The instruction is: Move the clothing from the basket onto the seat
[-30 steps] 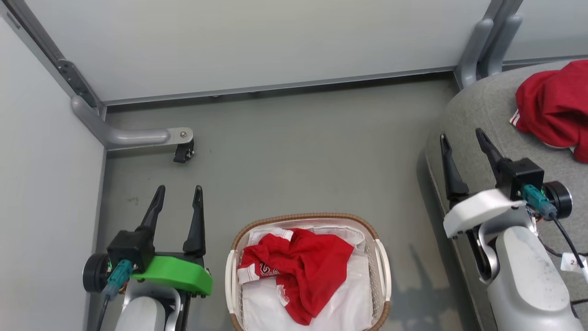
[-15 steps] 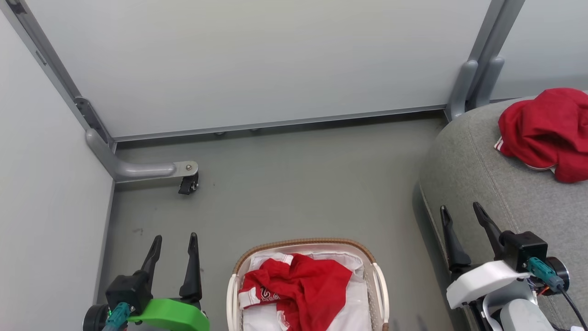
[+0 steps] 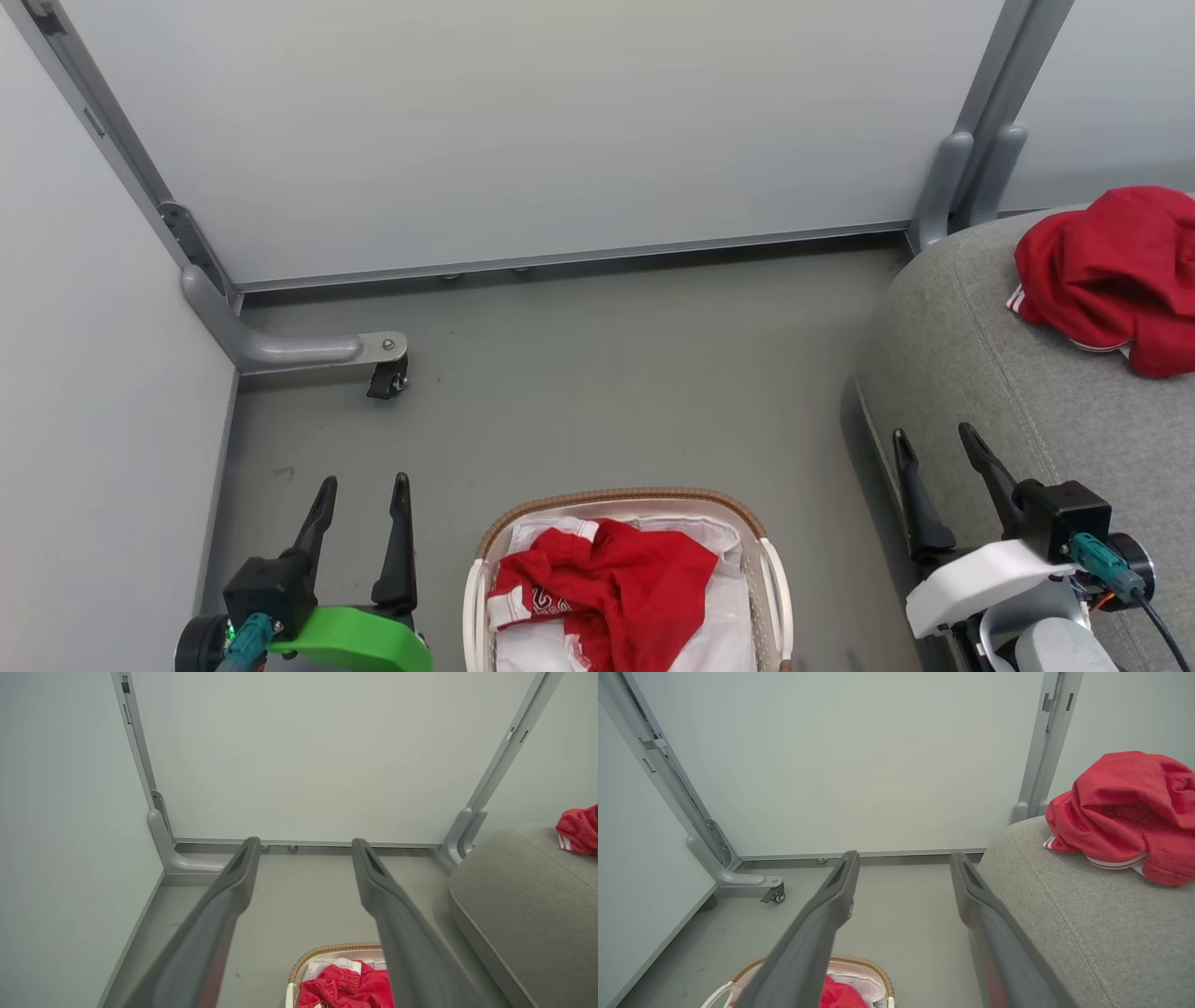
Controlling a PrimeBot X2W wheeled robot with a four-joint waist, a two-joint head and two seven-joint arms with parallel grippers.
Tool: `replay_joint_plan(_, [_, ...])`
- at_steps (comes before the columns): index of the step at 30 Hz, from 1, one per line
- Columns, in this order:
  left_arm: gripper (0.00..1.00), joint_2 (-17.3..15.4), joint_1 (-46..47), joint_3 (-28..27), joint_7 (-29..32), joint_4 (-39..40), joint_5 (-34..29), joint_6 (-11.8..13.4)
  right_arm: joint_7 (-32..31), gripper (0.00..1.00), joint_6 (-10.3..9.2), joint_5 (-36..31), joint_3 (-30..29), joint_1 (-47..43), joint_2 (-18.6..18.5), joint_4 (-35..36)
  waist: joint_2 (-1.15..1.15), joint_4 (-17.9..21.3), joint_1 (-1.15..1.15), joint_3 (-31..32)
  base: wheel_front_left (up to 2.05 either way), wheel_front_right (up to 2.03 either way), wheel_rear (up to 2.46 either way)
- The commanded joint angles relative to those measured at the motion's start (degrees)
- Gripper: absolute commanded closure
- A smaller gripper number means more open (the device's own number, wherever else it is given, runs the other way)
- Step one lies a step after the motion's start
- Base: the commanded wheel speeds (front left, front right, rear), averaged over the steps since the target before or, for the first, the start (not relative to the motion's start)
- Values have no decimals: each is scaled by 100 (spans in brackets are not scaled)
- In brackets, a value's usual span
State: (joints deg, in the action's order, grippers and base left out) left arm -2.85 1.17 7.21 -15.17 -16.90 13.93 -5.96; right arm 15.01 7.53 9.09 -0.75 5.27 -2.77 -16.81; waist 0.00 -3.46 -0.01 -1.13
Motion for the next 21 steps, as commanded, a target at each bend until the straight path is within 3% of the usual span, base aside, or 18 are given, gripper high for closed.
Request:
replay_joint_plan(1, [0, -8, 18, -7, 4, -9, -45, -8, 26, 0, -8, 42, 12, -57, -23, -21, 0, -1, 1, -1, 0, 0, 0])
replay_joint_plan(21, [0, -8, 77, 123, 3, -35, -104, -53, 27, 0, -8, 13, 31, 37, -22, 14, 0, 58, 1, -52, 0, 0, 0])
